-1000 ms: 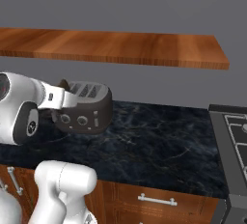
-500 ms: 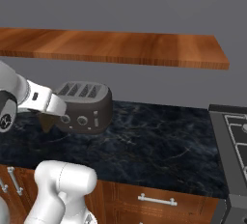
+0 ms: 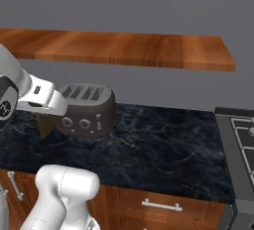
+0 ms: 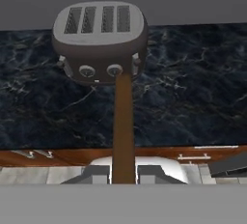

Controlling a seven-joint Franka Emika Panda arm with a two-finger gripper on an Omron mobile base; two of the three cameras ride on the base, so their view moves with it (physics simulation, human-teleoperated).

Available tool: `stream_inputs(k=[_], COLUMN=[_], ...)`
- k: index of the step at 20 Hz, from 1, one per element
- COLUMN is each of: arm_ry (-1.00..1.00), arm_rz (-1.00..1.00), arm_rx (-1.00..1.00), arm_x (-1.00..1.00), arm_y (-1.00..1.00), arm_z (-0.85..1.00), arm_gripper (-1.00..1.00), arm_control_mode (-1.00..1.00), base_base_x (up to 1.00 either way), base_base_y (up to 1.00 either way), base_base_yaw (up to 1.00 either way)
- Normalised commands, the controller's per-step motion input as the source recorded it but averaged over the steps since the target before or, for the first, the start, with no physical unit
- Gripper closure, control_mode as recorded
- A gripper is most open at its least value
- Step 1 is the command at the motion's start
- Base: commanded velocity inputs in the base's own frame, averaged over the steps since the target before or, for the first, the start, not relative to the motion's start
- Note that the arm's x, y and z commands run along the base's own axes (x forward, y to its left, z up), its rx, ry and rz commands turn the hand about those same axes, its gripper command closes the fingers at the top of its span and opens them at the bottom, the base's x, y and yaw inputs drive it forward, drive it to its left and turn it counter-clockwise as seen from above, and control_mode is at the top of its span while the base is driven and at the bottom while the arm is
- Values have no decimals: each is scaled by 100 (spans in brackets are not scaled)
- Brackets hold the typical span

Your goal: Start the toaster. Once the lever pops up, take the bread to the plate on the dining counter.

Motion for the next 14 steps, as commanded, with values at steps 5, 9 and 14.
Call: stream_inputs(k=[5,9,14], arm_ry=[3,2,0], arm_rz=[1,0,0], arm_rx=[0,0,0], arm_x=[-21,-40,-33], arm_y=[-12,-12,-13], arm_z=[-1,0,0], arm_gripper=[100,100,100], arm_control_mode=[-100,-100,-100], base_base_x=[0,0,0], base_base_y=[0,0,0], base_base_yaw=[0,0,0])
